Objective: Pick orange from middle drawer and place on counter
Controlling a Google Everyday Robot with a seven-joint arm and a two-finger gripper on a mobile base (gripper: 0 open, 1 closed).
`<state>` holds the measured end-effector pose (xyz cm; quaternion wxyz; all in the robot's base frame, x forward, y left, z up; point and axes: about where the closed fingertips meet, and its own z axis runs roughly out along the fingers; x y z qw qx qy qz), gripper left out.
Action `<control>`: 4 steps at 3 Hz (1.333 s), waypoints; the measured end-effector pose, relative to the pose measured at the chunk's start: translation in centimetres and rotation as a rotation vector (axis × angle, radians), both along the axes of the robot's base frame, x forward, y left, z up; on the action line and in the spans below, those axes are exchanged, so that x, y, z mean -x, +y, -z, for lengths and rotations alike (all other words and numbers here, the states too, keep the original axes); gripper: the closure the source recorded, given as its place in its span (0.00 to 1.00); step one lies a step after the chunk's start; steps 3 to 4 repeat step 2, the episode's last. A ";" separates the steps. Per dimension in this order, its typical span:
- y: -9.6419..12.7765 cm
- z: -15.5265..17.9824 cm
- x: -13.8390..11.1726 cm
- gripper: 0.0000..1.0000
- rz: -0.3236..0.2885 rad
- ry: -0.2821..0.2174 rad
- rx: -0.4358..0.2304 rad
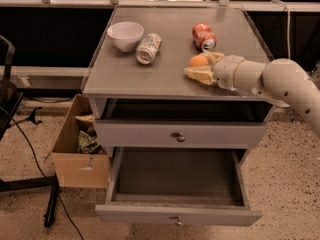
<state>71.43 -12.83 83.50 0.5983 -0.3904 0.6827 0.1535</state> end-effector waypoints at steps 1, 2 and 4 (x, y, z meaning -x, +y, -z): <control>2.7 -1.7 0.2 0.00 -0.034 0.000 0.006; 2.7 -1.7 0.2 0.00 -0.034 0.000 0.006; 2.7 -1.7 0.2 0.00 -0.034 0.000 0.006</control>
Offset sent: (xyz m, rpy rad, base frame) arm -0.0014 0.0247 0.0153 -0.0061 0.0001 0.0303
